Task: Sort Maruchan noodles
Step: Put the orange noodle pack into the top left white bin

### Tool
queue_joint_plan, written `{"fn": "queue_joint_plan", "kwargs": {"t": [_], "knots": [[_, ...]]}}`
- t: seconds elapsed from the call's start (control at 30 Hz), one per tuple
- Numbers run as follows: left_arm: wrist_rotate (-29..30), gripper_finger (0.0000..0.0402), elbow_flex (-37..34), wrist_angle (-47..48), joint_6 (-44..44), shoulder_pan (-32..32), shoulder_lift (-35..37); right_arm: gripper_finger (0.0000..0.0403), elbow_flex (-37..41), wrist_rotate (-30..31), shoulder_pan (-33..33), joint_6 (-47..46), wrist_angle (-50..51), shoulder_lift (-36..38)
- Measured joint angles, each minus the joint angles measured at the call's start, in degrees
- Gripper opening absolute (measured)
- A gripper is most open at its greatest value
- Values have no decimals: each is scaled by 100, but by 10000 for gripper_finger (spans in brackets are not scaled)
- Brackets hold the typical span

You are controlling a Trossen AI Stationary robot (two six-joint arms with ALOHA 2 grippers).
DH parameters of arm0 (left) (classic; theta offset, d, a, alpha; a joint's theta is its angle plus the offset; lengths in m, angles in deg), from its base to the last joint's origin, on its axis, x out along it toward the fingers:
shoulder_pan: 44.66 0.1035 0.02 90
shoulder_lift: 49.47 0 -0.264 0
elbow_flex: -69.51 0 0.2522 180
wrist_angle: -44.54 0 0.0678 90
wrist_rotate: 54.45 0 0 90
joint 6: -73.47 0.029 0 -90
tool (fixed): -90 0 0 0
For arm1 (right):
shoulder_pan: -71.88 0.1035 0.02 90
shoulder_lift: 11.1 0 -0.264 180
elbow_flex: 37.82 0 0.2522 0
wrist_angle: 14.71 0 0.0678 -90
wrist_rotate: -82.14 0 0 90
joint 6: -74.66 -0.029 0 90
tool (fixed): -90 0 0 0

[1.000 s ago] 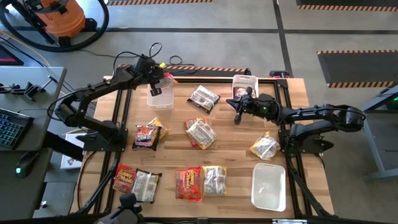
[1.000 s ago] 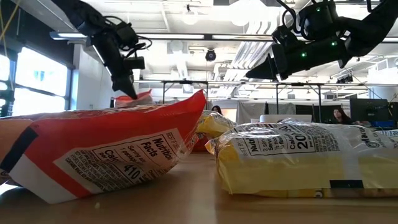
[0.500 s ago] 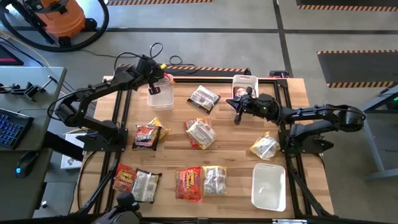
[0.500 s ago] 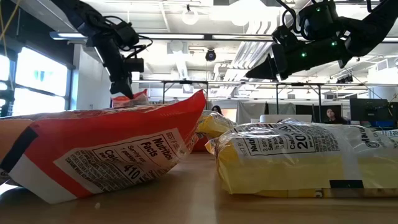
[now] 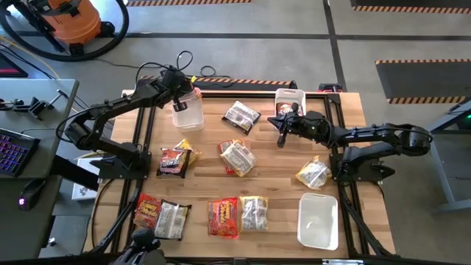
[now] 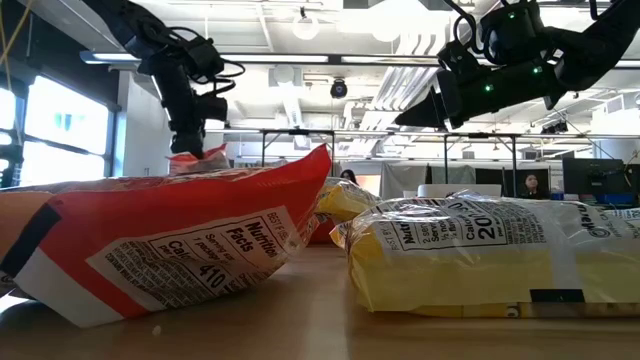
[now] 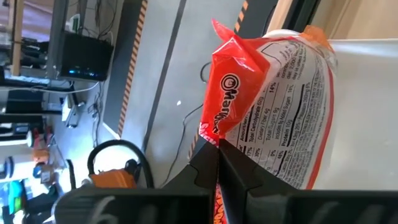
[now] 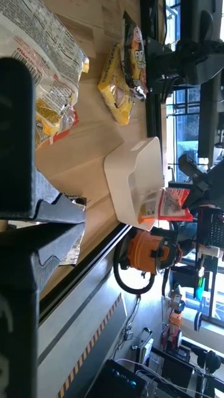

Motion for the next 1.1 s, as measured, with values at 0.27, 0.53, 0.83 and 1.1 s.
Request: {"fn": "queue_joint_plan", "kwargs": {"t": [0.27, 0.53, 0.83, 1.1], "knots": [[251, 0, 2, 74, -101, -155, -175, 0, 0, 0, 0, 0, 0, 0], [371, 0, 4, 122, -651, -148, -570, 0, 0, 0, 2, -2, -1, 0], [614, 3, 4, -546, -1351, -124, -914, 0, 0, -2, 2, 0, 0, 0], [723, 48, 4, -939, -1368, -144, -797, 0, 0, -1, 1, 4, 37, 0]]}}
